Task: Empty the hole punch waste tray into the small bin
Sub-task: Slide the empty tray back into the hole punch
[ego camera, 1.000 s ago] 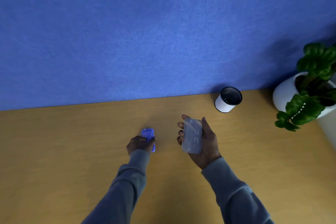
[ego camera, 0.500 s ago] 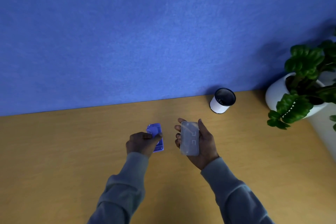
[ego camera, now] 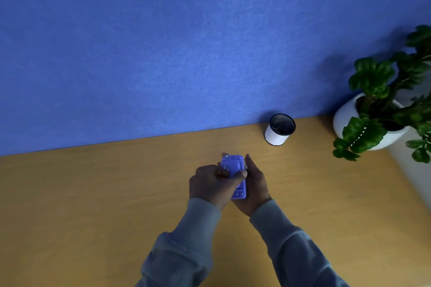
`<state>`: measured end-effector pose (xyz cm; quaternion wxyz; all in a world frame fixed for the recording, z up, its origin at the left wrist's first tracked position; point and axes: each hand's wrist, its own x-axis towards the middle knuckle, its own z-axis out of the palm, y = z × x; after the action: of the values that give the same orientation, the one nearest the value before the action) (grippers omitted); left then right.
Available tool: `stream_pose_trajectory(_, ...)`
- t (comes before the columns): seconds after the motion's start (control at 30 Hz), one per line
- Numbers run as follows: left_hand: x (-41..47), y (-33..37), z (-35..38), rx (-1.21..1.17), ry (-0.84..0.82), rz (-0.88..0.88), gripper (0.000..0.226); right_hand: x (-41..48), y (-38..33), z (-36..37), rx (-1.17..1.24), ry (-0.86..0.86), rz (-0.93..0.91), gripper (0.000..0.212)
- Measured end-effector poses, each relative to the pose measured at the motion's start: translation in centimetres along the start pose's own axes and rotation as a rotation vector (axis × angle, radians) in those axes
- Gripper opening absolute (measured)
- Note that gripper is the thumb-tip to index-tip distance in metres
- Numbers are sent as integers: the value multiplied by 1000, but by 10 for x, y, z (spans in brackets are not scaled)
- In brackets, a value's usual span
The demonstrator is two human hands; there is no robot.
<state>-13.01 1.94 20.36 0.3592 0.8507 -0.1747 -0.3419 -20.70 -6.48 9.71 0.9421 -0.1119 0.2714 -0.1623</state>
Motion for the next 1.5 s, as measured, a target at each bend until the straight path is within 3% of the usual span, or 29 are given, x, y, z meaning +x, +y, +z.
stream_pose_trajectory(0.87,-22,-11,21,45,16,15,31,-28,6,-3,-36,-24,10,58)
stream_pose_trajectory(1.1,-21,-16,24,30,56,104,34,-27,8,-2,-63,60,-62,58)
stream_pose_trajectory(1.27,-18,-36,24,-178,168,80,23,-25,1,0,-11,117,-149,54)
stream_pose_trajectory(1.33,-13,-48,26,-325,77,-68,18,-24,-2,0,29,149,-185,54)
stream_pose_trajectory(1.4,-15,-53,29,-629,-96,-245,14,-24,-5,-1,37,174,-217,54)
stream_pose_trajectory(1.5,-19,-57,33,-836,-172,-334,11,-23,-4,3,64,203,-238,55)
